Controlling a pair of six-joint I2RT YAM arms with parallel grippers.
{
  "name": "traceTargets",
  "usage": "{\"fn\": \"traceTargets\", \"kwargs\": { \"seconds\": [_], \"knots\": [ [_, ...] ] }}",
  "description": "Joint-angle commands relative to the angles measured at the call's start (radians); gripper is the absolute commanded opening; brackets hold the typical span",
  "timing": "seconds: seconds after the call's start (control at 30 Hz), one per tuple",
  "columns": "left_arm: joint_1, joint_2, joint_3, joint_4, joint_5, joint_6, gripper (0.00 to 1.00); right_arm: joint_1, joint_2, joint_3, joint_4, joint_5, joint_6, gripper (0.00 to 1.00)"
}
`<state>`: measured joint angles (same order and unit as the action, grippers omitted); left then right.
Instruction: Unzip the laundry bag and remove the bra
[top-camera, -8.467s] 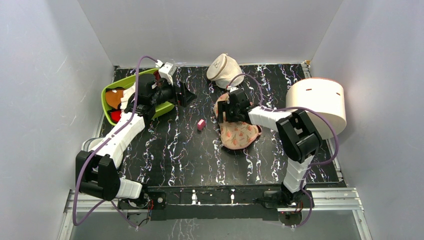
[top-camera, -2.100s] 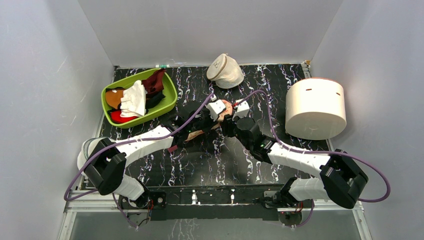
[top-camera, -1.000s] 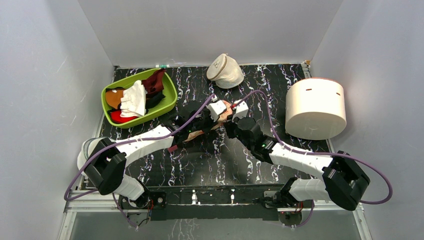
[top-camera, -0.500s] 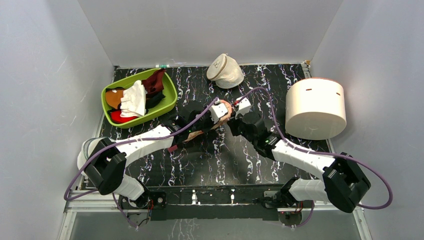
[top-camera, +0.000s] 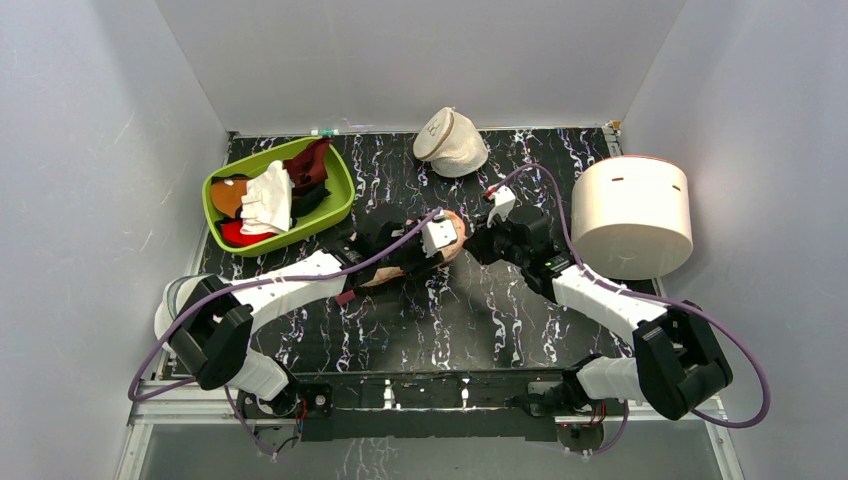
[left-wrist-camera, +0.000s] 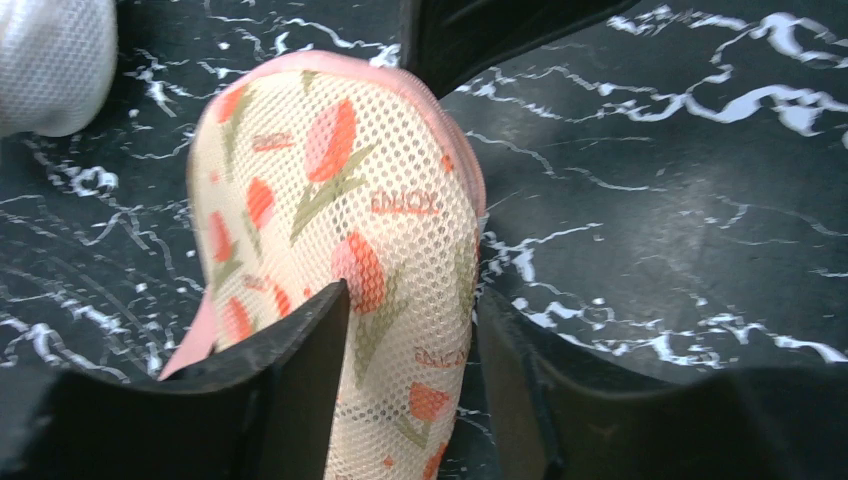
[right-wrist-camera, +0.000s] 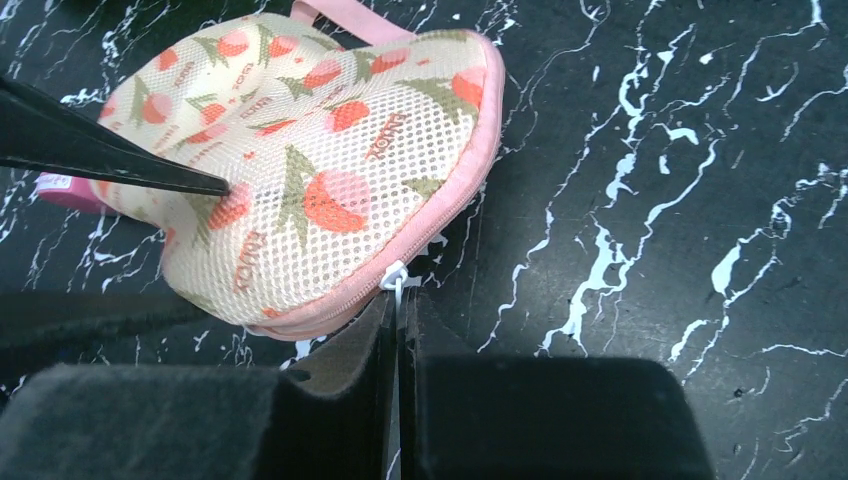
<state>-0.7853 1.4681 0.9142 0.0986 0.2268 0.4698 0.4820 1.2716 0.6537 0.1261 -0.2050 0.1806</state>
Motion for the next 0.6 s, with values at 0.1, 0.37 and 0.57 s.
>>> {"fn": "traceTargets", "kwargs": {
  "seconds": [0.1,0.37,0.57],
  "knots": [
    [-0.003,-0.014,0.02,0.047,0.201,-0.142,0.62,0.031,-0.034,-0.029,0.095,-0.085,0.075,0.0],
    [-0.035,0.035,0.053,0.035,0.182,-0.198,0.65,0.152,-0.042,-0.058,0.177,-0.021,0.221,0.0],
    [-0.046,0.007,0.055,-0.043,-0.013,-0.072,0.64,0.174,-0.048,-0.056,0.172,0.02,0.246,0.0]
  ]
}}
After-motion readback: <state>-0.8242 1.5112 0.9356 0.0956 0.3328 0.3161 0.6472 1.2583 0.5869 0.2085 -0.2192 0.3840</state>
